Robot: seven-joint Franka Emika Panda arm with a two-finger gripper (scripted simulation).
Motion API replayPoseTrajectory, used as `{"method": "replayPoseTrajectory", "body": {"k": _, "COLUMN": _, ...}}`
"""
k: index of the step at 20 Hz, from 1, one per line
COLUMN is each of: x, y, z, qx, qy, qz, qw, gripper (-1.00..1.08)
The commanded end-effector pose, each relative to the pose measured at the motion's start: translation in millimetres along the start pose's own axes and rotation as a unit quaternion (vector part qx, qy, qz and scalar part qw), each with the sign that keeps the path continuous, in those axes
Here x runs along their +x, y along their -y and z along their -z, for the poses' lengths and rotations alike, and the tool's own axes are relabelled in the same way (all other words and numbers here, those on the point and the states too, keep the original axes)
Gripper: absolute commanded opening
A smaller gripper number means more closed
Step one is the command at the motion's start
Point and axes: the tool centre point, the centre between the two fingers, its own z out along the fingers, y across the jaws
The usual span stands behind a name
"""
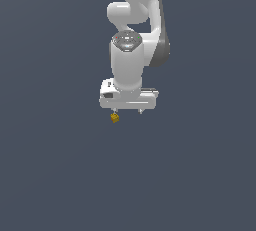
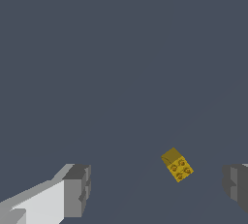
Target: Pick up the object and move it to a goal position.
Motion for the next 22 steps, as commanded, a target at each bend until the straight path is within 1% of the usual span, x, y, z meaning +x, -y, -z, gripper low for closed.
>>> {"method": "replayPoseTrajectory", "body": {"k": 1, "x": 0.0, "y": 0.0, "z": 0.0, "qx": 0.000, "qy": 0.000, "qz": 0.000, "qw": 1.0000, "gripper": 1.00}}
{"method": "replayPoseTrajectory", "body": {"k": 9, "x": 3.6, "y": 3.4, "z": 12.6, "qx": 0.012, "qy": -0.010, "qz": 0.006, "qw": 0.9999, "gripper": 1.00}}
{"method": "replayPoseTrajectory", "body": {"k": 16, "x": 3.4, "y": 3.2, "z": 12.1, "qx": 0.012, "qy": -0.010, "qz": 0.006, "qw": 0.9999, "gripper": 1.00}}
{"method": "replayPoseTrajectory", "body": {"k": 22, "x": 0.1, "y": -1.9, "z": 4.3, "qx": 0.010, "qy": -0.009, "qz": 0.024, "qw": 0.9996, "gripper": 1.00}}
